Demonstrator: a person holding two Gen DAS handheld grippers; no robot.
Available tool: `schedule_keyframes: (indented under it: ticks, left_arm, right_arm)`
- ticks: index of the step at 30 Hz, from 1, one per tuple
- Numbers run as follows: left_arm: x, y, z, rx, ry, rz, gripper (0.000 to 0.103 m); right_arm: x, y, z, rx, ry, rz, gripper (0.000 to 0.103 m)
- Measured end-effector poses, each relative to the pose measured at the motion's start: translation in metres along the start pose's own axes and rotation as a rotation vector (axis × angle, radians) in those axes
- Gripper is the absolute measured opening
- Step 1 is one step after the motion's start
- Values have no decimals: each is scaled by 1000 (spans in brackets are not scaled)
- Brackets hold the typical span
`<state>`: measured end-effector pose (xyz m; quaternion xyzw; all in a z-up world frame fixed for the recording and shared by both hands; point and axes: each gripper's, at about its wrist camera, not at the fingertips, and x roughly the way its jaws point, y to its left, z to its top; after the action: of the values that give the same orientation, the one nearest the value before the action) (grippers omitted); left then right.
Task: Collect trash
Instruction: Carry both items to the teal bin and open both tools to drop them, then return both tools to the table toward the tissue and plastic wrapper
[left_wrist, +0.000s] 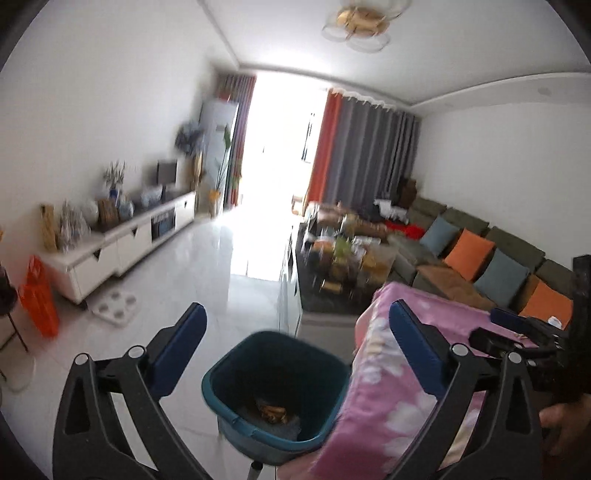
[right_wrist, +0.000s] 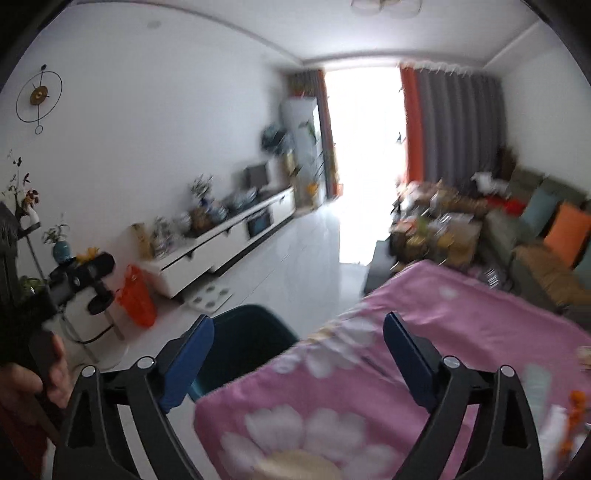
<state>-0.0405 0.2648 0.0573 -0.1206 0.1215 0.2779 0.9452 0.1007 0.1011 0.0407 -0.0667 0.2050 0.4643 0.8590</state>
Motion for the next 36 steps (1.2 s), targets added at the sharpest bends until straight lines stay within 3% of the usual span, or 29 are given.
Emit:
schedule_keyframes:
  ticks: [3, 9, 13, 17, 22, 29, 36]
  left_arm:
    - [-25, -31, 2, 36, -54, -15, 97]
    - [-52, -116, -17, 143, -115, -146, 97]
    - [-55, -165, -44, 152, -56, -294, 97]
    - [-57, -205, -70, 180, -4, -395, 97]
    - [-51, -235, -92, 220, 43, -465, 97]
    - [-39, -270, -113, 263, 77, -541, 97]
    - [-10, -304, -121, 309, 133, -581, 97]
  right_arm:
    - [-44, -16, -7, 2, -78, -71, 96]
    - [-119, -50, -37, 52, -156, -250, 96]
    - [-162, -70, -62, 70, -182, -383, 96]
    - [-197, -88, -87, 104, -186, -508, 96]
    - [-234, -118, -120, 182, -160, -656, 96]
    - [-249, -146, -148, 275, -112, -747, 96]
    - [-240, -179, -144, 270, -61, -734, 96]
